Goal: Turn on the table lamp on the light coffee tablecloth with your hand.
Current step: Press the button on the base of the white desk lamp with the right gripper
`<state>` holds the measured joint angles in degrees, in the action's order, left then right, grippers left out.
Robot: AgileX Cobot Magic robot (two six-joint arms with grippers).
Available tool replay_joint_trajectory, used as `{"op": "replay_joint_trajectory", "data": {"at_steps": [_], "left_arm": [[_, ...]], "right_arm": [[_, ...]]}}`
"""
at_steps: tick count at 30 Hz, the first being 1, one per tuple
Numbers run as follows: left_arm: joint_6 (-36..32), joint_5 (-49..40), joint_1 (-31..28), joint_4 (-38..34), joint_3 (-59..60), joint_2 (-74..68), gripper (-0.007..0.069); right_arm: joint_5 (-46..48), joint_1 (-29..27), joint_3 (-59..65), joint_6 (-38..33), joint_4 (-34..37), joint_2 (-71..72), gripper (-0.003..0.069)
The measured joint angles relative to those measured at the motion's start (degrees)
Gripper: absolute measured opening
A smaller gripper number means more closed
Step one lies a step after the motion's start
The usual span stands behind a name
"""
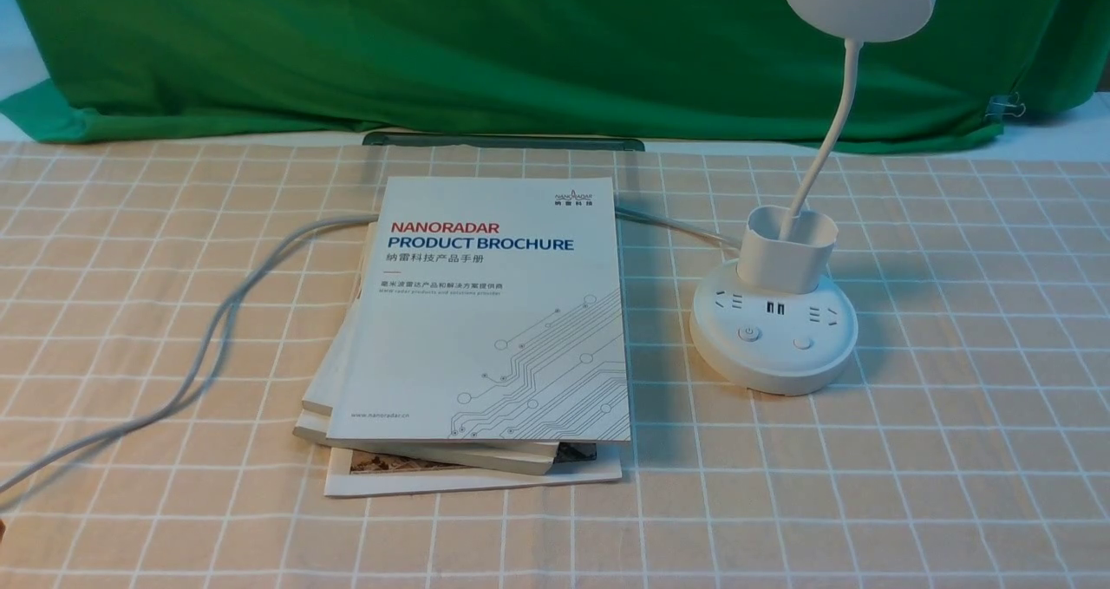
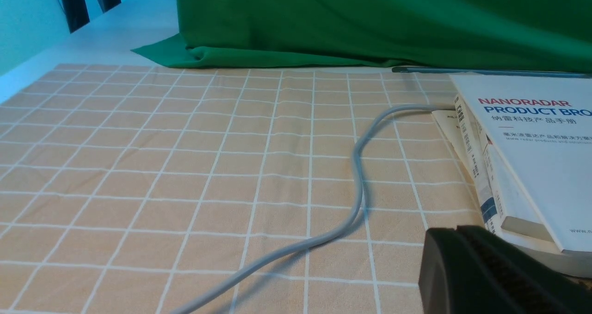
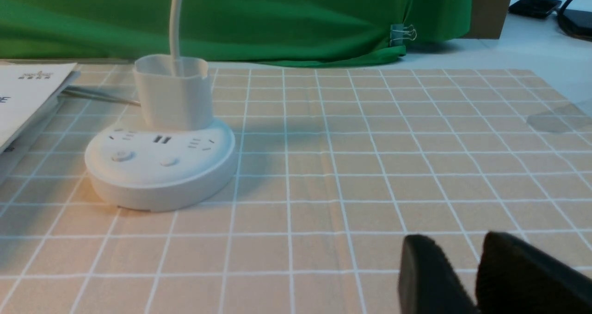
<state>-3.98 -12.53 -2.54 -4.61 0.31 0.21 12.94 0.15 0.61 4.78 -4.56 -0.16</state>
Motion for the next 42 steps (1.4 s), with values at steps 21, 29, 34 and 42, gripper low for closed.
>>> {"op": "replay_joint_trajectory", "data": {"at_steps": [21, 29, 34, 42], "left_arm": [[0.0, 0.0, 0.0, 0.0, 0.0, 0.0, 0.0021], [0.0, 0.0, 0.0, 0.0, 0.0, 0.0, 0.0021], [0.0, 0.0, 0.0, 0.0, 0.0, 0.0, 0.0021], [0.0, 0.0, 0.0, 0.0, 0.0, 0.0, 0.0021]], "right_arm": [[0.0, 0.0, 0.0, 38.1, 17.27, 0.0, 0.0238], [-0.06, 0.0, 0.0, 52.38, 14.88, 0.0, 0.0238], [-4.73, 0.24, 0.0, 39.49, 12.79, 0.0, 0.0226], [0.84, 2.69, -20.17, 1.6, 12.35, -11.45, 0.0032]]}}
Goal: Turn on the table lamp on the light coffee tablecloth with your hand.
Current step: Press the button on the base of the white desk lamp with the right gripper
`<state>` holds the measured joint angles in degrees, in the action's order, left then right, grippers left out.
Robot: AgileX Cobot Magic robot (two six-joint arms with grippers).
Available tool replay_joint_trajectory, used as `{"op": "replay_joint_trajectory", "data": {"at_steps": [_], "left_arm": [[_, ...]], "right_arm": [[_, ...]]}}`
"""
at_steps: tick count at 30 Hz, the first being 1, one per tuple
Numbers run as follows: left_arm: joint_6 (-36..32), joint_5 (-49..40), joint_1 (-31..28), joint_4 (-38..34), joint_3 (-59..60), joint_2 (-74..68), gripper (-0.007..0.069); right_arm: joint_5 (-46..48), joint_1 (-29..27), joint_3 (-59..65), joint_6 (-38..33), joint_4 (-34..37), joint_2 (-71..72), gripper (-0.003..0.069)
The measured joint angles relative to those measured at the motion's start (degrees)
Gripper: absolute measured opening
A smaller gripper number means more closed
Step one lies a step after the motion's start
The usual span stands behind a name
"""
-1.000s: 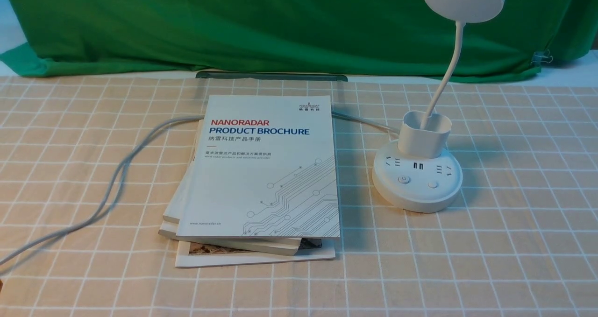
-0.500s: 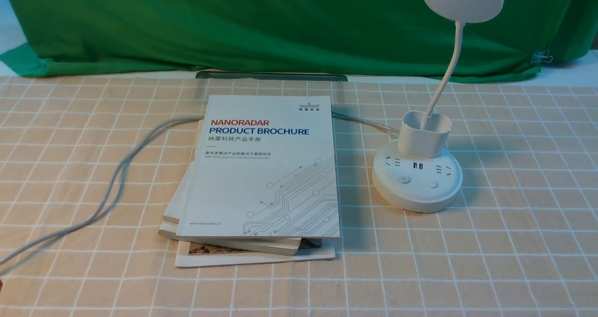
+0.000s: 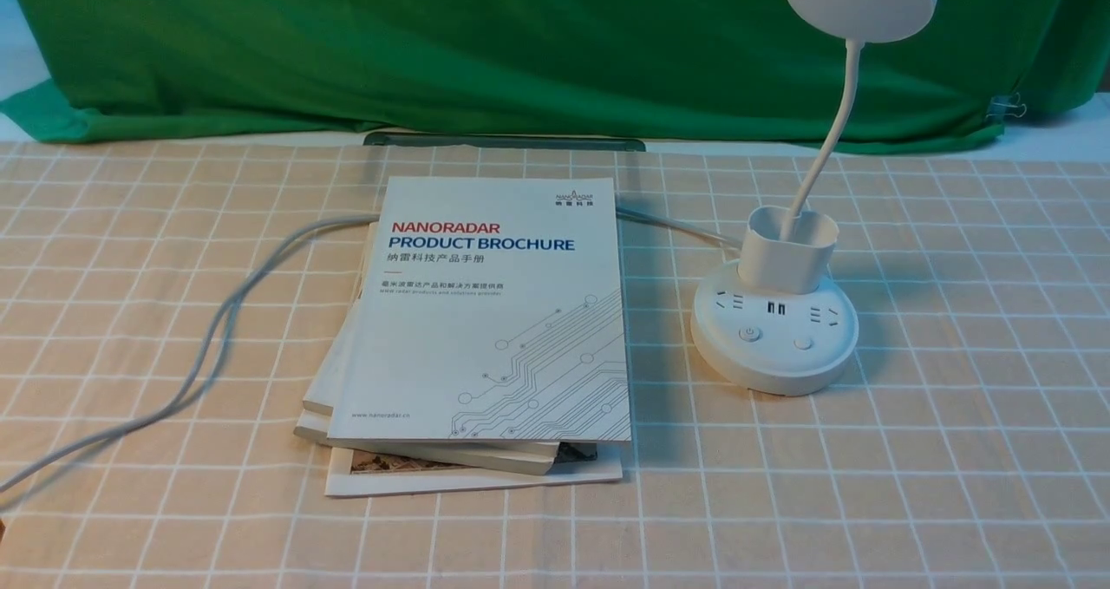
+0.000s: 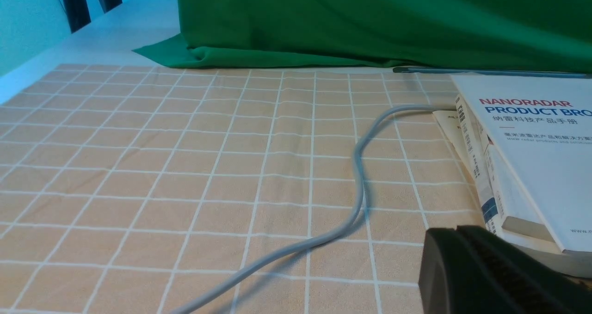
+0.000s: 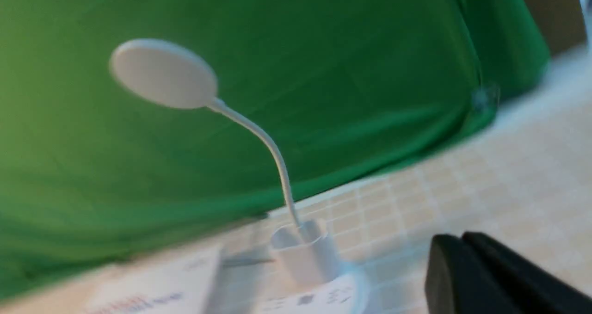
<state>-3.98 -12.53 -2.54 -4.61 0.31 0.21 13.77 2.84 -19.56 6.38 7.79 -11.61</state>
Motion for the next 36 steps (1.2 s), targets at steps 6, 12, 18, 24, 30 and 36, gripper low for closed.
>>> {"op": "replay_joint_trajectory", "data": {"at_steps": [6, 12, 18, 24, 30, 36], "left_arm": [[0.0, 0.0, 0.0, 0.0, 0.0, 0.0, 0.0021], [0.0, -0.05, 0.0, 0.0, 0.0, 0.0, 0.0021], [0.0, -0.05, 0.0, 0.0, 0.0, 0.0, 0.0021], [0.0, -0.05, 0.0, 0.0, 0.0, 0.0, 0.0021], [0.0, -0.05, 0.0, 0.0, 0.0, 0.0, 0.0021], [0.0, -0.05, 0.0, 0.0, 0.0, 0.0, 0.0021]], "right_arm": [[21.88, 0.12, -28.07, -21.81, -0.16, -25.37, 0.0027], [43.15, 3.8, -48.18, -25.68, -0.1, -47.4, 0.0027], [49.55, 7.77, -55.8, -25.99, 0.04, -61.38, 0.0027], [50.2, 8.87, -57.36, -25.61, 0.22, -72.32, 0.0027], [45.88, 10.93, -57.47, -24.15, 0.33, -80.77, 0.0027], [39.2, 11.91, -57.52, -22.58, 0.73, -86.19, 0.0027]]}}
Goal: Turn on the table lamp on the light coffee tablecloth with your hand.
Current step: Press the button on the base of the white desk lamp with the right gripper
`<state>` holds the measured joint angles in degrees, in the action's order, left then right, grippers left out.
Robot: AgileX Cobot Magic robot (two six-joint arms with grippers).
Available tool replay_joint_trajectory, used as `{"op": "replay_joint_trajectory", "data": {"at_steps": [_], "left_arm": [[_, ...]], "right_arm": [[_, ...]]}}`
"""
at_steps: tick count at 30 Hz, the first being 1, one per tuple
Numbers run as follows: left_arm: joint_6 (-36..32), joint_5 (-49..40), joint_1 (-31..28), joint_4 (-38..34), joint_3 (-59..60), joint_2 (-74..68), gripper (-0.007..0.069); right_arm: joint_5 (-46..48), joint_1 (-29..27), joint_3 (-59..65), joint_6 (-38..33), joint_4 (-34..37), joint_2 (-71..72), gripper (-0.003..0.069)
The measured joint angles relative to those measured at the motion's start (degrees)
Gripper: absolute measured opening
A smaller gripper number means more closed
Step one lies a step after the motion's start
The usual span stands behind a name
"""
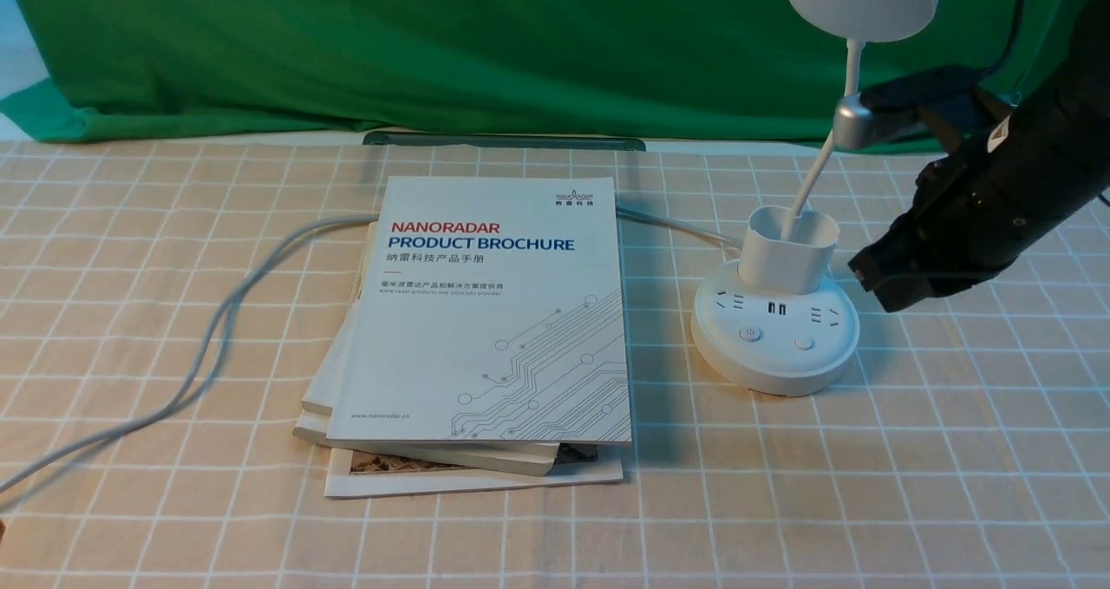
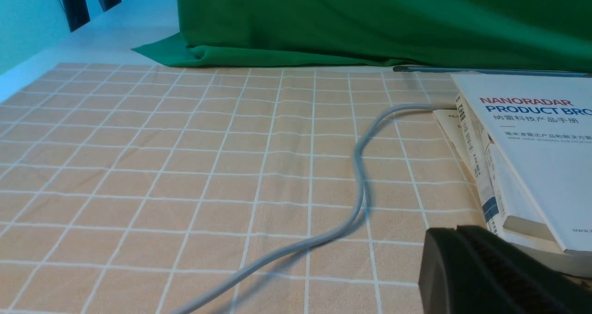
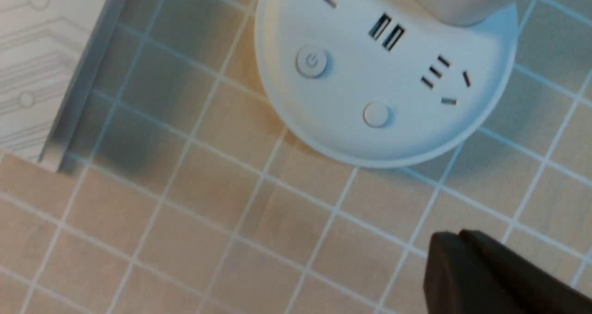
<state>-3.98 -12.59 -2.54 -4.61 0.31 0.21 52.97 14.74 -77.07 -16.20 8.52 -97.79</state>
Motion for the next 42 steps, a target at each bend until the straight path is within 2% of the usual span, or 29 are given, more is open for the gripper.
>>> {"op": "replay_joint_trajectory", "data": {"at_steps": [17, 42], "left_arm": [[0.0, 0.0, 0.0, 0.0, 0.0, 0.0, 0.0021], [0.0, 0.0, 0.0, 0.0, 0.0, 0.0, 0.0021]], "right_arm": [[-9.45, 0.85, 0.0, 0.47, 1.27, -8.51, 0.0027], [-12.76, 2.35, 0.0, 1.33, 1.3, -13.5, 0.0027]]}}
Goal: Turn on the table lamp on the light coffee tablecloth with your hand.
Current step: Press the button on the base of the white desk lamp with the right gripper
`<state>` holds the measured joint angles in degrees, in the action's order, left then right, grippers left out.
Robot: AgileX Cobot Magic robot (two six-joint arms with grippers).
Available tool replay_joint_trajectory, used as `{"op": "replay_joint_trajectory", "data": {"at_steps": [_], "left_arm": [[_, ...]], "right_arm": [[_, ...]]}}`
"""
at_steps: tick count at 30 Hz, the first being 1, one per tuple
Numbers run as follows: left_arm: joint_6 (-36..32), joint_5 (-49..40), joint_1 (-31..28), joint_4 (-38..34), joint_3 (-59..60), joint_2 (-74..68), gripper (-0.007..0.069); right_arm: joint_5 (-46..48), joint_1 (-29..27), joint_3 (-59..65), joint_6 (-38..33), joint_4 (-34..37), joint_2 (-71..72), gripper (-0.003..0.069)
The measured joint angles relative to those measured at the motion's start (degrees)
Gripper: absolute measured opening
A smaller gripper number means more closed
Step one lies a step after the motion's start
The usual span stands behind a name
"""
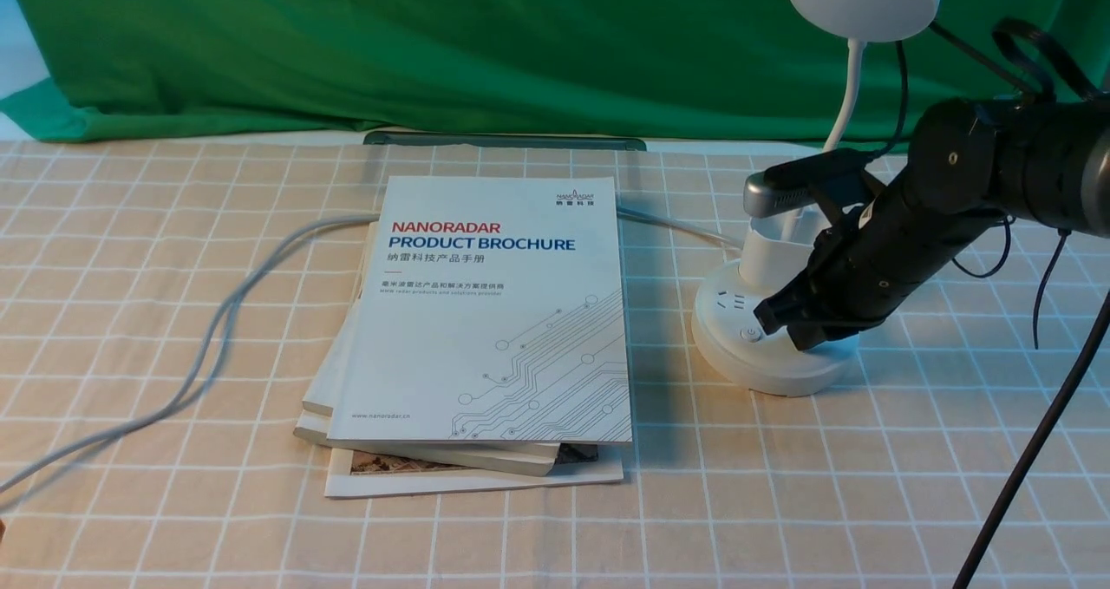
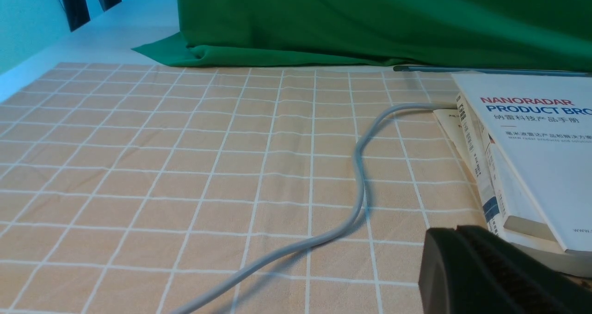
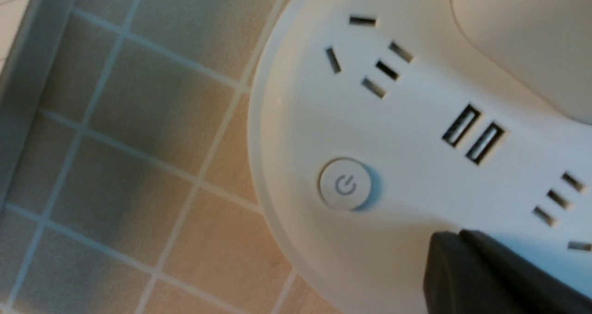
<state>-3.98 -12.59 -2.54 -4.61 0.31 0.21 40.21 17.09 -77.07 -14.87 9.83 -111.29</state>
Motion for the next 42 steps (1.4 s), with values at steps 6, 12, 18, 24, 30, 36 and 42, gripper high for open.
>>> {"op": "replay_joint_trajectory", "data": {"at_steps": [6, 12, 18, 24, 30, 36, 42], "left_arm": [[0.0, 0.0, 0.0, 0.0, 0.0, 0.0, 0.0021], [0.0, 0.0, 0.0, 0.0, 0.0, 0.0, 0.0021], [0.0, 0.0, 0.0, 0.0, 0.0, 0.0, 0.0021], [0.0, 0.0, 0.0, 0.0, 0.0, 0.0, 0.0021], [0.0, 0.0, 0.0, 0.0, 0.0, 0.0, 0.0021], [0.0, 0.0, 0.0, 0.0, 0.0, 0.0, 0.0021], [0.0, 0.0, 0.0, 0.0, 0.0, 0.0, 0.0021]], "right_arm": [[0.16, 0.0, 0.0, 0.6, -1.82, 0.0, 0.0027], [0.05, 0.0, 0.0, 1.29, -2.11, 0.0, 0.0027], [-0.04, 0.0, -0.07, 1.35, -2.11, -0.19, 0.0029], [0.6, 0.18, -0.59, 1.41, -2.11, -0.79, 0.0029], [1.09, 0.35, -0.97, 1.55, -2.31, -1.32, 0.0029], [2.52, 0.54, -1.79, 1.51, -2.71, -2.59, 0.003], [2.64, 0.6, -1.83, 1.51, -2.85, -2.63, 0.003]]}}
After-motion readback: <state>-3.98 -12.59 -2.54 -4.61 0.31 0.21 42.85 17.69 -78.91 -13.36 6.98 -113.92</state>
